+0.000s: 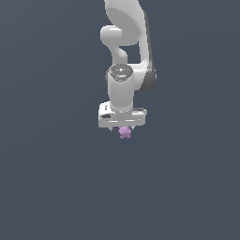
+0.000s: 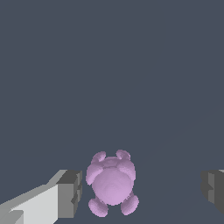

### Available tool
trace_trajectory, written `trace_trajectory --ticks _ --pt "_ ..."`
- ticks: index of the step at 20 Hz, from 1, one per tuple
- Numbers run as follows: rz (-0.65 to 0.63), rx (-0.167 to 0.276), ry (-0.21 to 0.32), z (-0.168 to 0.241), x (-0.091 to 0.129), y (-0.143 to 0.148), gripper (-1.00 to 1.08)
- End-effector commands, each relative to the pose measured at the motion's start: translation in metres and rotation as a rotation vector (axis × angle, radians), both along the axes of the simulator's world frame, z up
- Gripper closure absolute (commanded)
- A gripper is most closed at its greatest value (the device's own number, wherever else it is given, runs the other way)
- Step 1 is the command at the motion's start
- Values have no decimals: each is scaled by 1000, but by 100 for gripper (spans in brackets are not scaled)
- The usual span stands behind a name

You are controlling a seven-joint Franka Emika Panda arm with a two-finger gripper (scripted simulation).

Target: Pick up the object and move it to a goal position.

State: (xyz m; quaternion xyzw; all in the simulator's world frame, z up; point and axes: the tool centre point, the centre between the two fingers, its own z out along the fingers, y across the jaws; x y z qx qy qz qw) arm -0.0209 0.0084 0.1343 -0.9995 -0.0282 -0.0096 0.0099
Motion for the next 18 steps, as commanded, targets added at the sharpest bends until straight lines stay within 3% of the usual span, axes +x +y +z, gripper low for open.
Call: trace_trajectory --ticks 1,10,18 --pt "37 -7 5 -12 -13 6 -92" --pt "132 -20 16 -40 -47 19 -92" --pt "143 -21 18 -45 -52 21 -92"
